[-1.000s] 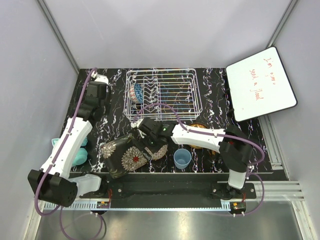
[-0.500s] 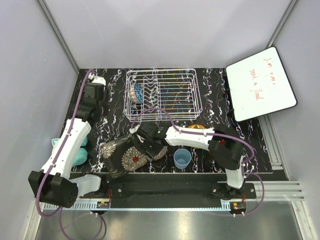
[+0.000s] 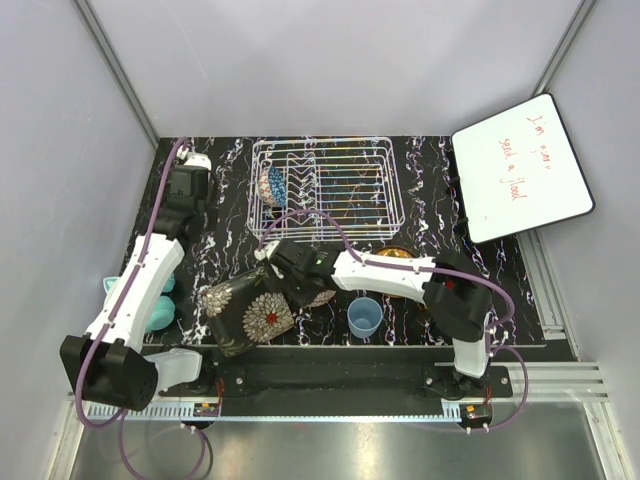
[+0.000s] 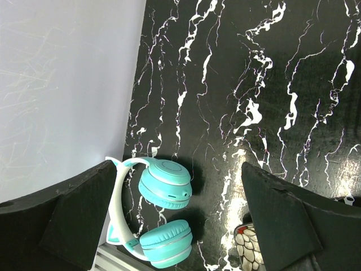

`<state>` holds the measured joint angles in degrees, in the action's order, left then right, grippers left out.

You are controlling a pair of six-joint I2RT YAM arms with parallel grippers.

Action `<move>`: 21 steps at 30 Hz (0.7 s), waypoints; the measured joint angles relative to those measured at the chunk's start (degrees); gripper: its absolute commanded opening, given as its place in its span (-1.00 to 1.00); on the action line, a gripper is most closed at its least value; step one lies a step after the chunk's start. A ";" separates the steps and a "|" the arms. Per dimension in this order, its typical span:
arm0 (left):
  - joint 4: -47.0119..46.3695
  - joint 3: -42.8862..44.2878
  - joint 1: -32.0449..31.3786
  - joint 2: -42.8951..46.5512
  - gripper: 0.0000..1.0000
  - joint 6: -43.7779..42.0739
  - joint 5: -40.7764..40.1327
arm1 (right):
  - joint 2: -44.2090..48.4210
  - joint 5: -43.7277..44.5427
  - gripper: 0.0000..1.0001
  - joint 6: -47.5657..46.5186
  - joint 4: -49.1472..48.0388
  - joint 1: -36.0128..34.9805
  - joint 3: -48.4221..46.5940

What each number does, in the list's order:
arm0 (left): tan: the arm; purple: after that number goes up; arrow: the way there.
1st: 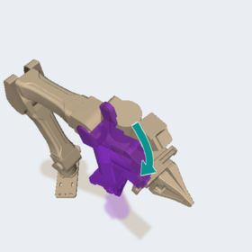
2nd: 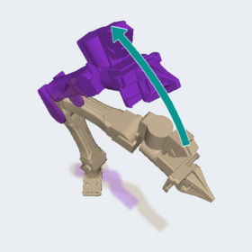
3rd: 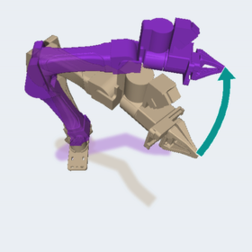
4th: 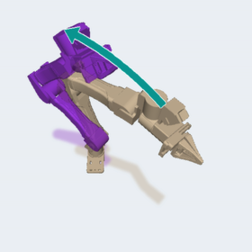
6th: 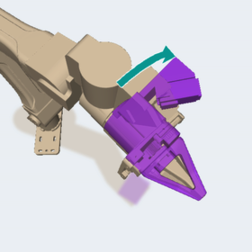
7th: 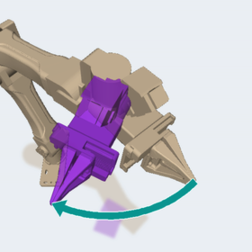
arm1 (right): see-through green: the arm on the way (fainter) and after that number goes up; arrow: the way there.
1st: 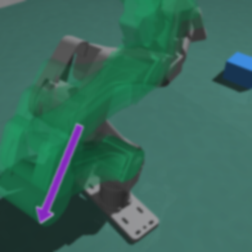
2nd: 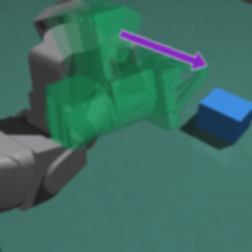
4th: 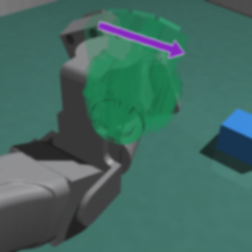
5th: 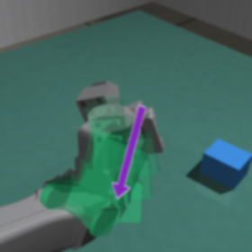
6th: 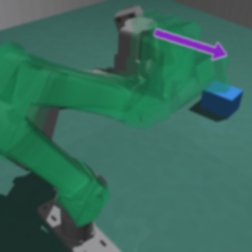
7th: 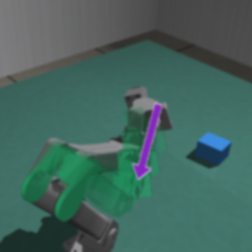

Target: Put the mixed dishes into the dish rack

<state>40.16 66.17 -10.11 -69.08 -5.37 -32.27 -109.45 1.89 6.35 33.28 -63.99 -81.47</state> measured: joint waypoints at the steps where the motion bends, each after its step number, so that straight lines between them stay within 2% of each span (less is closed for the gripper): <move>1: -0.02 0.00 0.00 -0.17 0.98 0.04 0.02 | 0.20 0.33 -1.00 0.02 0.11 -0.07 0.07; 7: -0.07 0.00 0.13 -0.44 0.98 0.13 0.04 | 2.93 -0.24 -1.00 -0.42 6.64 0.11 -2.36; 12: -0.04 0.00 0.61 -0.44 0.98 0.42 0.17 | 4.85 -8.26 -1.00 0.79 9.01 4.42 -17.68; 14: 0.00 0.00 0.87 -0.44 0.98 0.48 0.22 | 6.38 -13.77 -1.00 3.19 5.44 8.66 -22.38; 17: 0.02 0.00 1.22 -0.44 0.98 0.48 0.26 | 9.46 -22.75 -1.00 9.99 -3.96 17.14 -24.02; 21: 0.11 0.00 1.57 -0.44 0.98 0.46 0.24 | 9.55 -32.63 -1.00 25.83 -24.20 26.97 -20.28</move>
<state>40.27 66.17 -8.54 -69.52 -4.91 -32.03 -99.90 -30.74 32.18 9.08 -37.01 -101.75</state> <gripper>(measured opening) 0.987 0.045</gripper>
